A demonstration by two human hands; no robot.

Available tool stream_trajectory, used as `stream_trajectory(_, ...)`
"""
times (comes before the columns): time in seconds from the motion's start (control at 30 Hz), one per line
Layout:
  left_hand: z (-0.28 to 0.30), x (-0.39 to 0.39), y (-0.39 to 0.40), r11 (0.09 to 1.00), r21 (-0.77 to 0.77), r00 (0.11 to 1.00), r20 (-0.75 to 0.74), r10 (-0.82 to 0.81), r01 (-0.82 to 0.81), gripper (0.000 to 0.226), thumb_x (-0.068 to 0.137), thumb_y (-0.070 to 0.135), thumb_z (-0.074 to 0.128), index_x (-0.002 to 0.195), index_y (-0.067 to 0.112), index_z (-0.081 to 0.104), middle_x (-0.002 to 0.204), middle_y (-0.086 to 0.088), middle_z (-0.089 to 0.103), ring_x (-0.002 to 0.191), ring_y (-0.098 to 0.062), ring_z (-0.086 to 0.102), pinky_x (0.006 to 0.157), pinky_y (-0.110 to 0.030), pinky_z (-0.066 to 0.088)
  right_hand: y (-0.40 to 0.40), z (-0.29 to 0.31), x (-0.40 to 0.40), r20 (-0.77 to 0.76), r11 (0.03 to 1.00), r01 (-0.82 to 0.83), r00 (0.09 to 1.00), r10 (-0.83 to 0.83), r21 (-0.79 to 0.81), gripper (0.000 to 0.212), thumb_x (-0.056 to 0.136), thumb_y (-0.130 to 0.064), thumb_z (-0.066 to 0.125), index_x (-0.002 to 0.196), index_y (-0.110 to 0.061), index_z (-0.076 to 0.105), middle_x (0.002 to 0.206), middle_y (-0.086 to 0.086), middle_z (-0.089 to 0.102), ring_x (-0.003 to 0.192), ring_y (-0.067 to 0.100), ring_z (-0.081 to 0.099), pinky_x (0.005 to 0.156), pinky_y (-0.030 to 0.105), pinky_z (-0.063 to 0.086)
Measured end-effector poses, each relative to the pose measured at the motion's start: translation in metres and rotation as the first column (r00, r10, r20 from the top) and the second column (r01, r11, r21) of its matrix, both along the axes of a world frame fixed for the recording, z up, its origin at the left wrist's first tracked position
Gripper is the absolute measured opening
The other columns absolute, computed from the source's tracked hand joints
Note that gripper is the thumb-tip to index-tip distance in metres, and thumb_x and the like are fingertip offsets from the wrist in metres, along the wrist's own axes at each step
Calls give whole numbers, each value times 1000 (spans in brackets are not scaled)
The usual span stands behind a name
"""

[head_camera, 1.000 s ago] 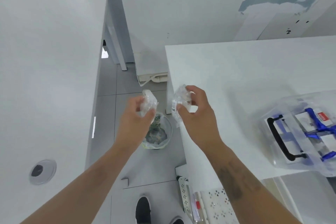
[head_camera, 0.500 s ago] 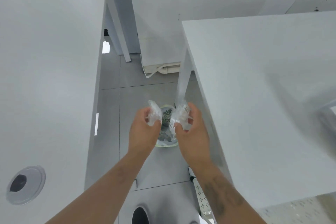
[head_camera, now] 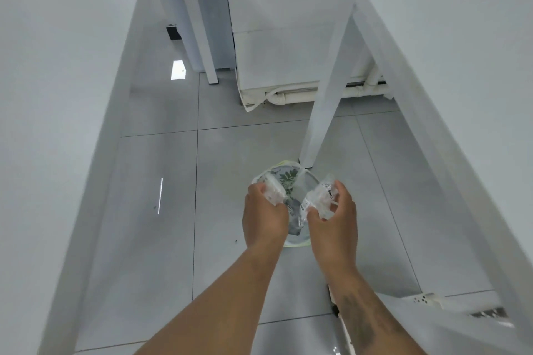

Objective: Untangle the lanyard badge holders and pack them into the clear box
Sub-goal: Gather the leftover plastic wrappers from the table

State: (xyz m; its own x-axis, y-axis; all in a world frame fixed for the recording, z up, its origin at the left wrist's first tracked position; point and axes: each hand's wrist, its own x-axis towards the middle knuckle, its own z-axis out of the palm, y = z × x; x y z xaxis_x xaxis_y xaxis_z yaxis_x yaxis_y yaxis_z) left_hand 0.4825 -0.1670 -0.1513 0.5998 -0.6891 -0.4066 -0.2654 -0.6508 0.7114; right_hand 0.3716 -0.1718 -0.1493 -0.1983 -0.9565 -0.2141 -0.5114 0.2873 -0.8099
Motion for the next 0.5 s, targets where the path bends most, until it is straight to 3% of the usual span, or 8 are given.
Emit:
stream_trajectory(0.27, -53, 1, -24, 1000, 6, 999, 38, -29, 29, 46, 85, 17, 64, 127, 20, 45, 126, 1, 59, 110, -21, 59, 91, -35, 50, -28, -56, -1, -29, 999, -23, 999, 22, -45, 69, 86, -19, 68, 142, -36, 33, 138, -6, 46, 118, 16, 54, 92, 42, 53)
stream_trajectory(0.4, -72, 0, -33, 997, 7, 996, 42, -81, 80, 51, 84, 18, 65, 131, 21, 44, 126, 1, 59, 112, -21, 59, 91, -35, 51, -39, -77, -4, -19, 998, -55, 998, 54, -34, 72, 85, -20, 70, 145, -35, 31, 139, -6, 47, 121, 16, 52, 94, 37, 50)
stream_trajectory(0.5, -80, -3, -35, 994, -8, 993, 49, -112, 112, 66, 79, 22, 70, 138, 23, 41, 130, 2, 57, 116, -21, 57, 94, -38, 51, -39, -89, -9, -25, 992, -130, 991, 130, 2, 81, 82, -21, 73, 148, -33, 28, 144, -5, 46, 130, 18, 45, 100, 30, 39)
